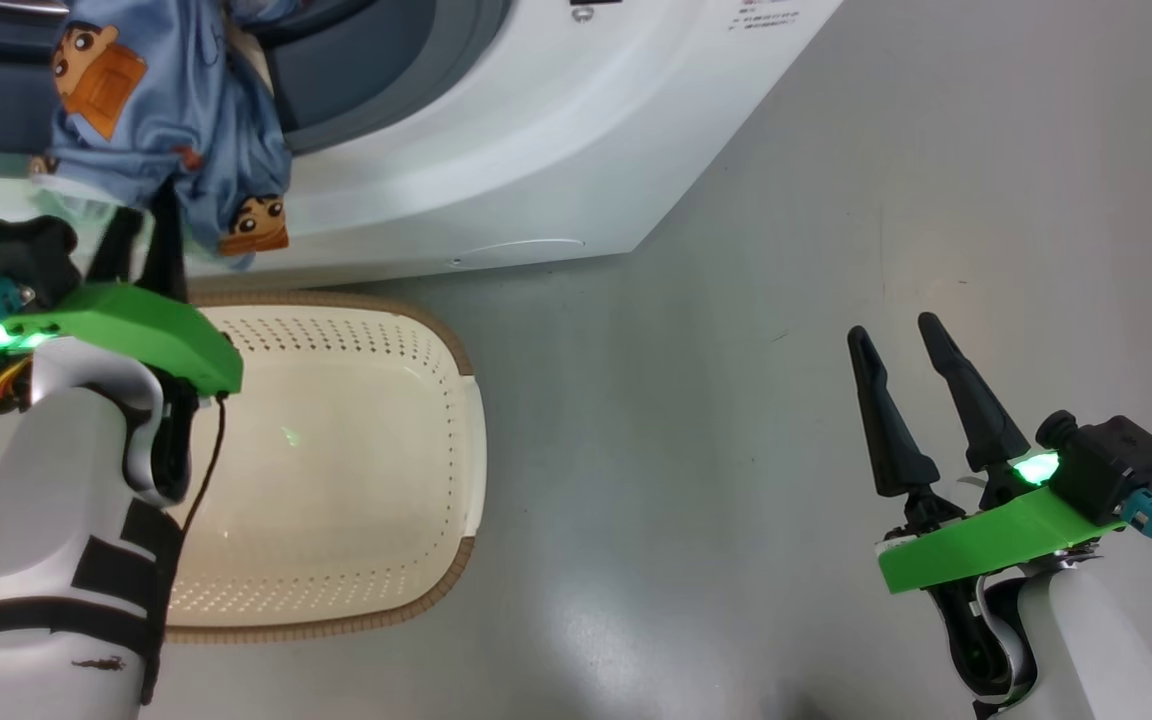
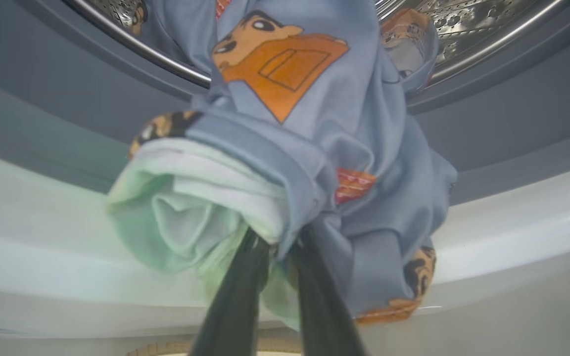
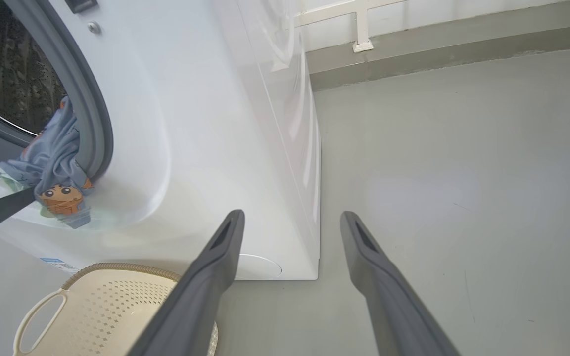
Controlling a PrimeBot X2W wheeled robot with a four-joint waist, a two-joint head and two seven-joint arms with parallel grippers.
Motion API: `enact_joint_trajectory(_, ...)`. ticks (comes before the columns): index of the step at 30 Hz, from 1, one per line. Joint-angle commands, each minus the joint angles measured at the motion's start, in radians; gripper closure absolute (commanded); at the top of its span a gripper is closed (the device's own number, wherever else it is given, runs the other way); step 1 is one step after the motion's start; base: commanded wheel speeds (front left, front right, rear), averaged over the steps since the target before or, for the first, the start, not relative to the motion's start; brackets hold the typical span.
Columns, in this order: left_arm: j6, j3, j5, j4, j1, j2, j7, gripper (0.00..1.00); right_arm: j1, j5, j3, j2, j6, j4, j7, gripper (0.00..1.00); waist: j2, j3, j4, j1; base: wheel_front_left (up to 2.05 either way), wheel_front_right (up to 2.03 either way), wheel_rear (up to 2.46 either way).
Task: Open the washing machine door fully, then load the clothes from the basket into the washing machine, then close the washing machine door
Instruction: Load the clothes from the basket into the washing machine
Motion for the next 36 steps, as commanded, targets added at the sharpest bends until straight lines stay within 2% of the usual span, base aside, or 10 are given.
enact_joint_trajectory(1,-0.002,0.014,-0.01,-0.016,-0.024,0.038,-0.006,1.0,0.001,-0.006,0.018,0.001,0.002,-0.022,-0.005,0.0,0.0,0.0,0.001,0.0,0.0,0.0,0.0)
enact_joint_trajectory(16,-0.002,-0.032,-0.085,-0.202,-0.059,0.045,-0.006,1.0,-0.002,-0.007,0.021,0.02,0.002,-0.021,-0.005,0.0,0.0,-0.003,0.011,0.0,0.0,0.0,0.0)
enact_joint_trajectory(22,-0.002,-0.059,-0.114,-0.119,-0.168,0.067,-0.006,1.0,0.001,-0.001,0.039,0.026,0.002,-0.018,-0.005,0.0,0.0,-0.006,-0.009,0.0,0.0,0.0,0.0)
enact_joint_trajectory(26,-0.002,-0.052,-0.107,-0.048,-0.272,0.102,-0.006,1.0,-0.004,0.004,0.053,0.03,0.002,-0.016,-0.005,0.0,0.0,-0.002,-0.035,0.0,0.0,0.0,0.0)
enact_joint_trajectory(32,0.002,0.02,-0.021,0.009,-0.355,0.125,-0.006,1.0,-0.005,0.008,0.065,0.037,0.002,-0.016,-0.005,0.0,0.0,0.006,-0.068,0.0,0.0,0.0,0.0)
enact_joint_trajectory(36,0.001,-0.043,0.072,0.178,-0.385,0.13,-0.006,1.0,-0.001,0.009,0.076,0.042,0.002,-0.013,-0.005,0.0,0.0,0.005,-0.084,0.0,0.0,0.0,0.0)
